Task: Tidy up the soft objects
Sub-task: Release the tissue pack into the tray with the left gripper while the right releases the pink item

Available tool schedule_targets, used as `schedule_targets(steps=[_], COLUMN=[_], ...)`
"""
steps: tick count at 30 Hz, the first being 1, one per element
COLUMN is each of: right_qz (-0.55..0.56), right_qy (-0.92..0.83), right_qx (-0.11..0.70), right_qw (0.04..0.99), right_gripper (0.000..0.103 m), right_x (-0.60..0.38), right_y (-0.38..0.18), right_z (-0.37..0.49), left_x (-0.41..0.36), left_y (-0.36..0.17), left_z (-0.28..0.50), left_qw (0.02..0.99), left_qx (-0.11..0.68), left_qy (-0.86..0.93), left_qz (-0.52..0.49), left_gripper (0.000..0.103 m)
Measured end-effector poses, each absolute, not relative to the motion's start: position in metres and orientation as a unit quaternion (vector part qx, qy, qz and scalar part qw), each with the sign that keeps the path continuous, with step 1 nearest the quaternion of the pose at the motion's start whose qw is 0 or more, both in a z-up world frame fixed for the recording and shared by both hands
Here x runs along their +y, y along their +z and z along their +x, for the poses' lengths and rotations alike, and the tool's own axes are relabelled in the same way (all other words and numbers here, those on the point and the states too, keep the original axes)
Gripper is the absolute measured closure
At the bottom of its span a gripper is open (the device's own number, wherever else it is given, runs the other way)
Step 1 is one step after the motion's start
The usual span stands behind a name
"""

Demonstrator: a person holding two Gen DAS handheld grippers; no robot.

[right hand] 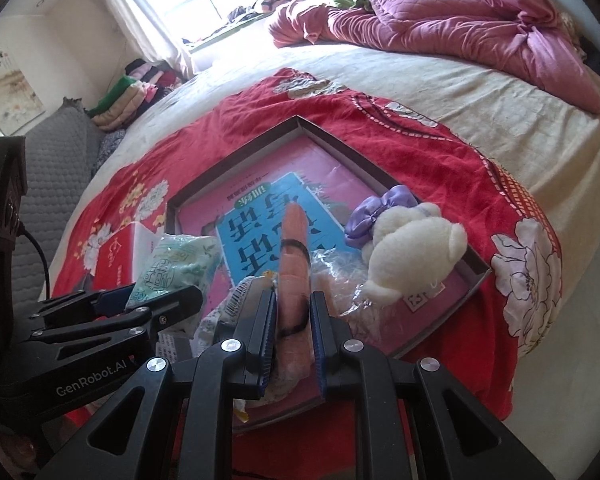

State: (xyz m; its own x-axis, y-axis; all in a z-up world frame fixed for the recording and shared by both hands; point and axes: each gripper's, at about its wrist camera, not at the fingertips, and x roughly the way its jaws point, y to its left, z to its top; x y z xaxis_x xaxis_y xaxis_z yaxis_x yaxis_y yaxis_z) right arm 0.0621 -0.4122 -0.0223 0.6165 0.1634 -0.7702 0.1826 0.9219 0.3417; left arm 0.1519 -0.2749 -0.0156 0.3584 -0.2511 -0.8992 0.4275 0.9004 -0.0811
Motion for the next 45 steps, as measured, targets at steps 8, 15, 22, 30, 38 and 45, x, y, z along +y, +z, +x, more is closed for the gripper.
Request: schedule_targets(steps=[8, 15, 22, 30, 38, 45], right_qz=[0.193, 0.193, 0.201, 0.203, 0.195, 0.193], right_qy=[-0.014, -0.017, -0.026, -0.042, -0.060, -0.084], right_qx=[0.439, 0.437, 0.430, 0.427, 0.421, 0.407], right_qw=[0.877, 0.878, 0.880, 0.880, 0.884, 0.889], right_gripper=[0.085, 0.080, 0.074, 0.072, 0.063, 0.047], right_x=[-0.414, -0.416, -0.422, -0.429, -0.434, -0.438], right_y=[-0.025, -0.020, -0.017, -0.015, -0.010, -0.003], right_z=[0.064, 0.063, 0.061, 0.058, 0.056, 0.051], left_x=[-0.280, -0.286, -0.289, -0.291, -0.289, -0.283], left_y=[-0.024, -0.026, -0.028, -0.028, -0.021, -0.013], left_z=[0.153, 0.153, 0.153, 0.153, 0.148, 0.142], left_qw=[0.812, 0.811, 0.810, 0.810, 0.815, 0.820], left_qx=[0.536, 0.537, 0.539, 0.539, 0.530, 0.524], left_qy=[-0.211, -0.210, -0.210, -0.212, -0.215, -0.215], left_qz=[0.089, 0.098, 0.097, 0.093, 0.090, 0.084], left_gripper=[0.055, 0.055, 0.054, 0.052, 0.043, 0.036])
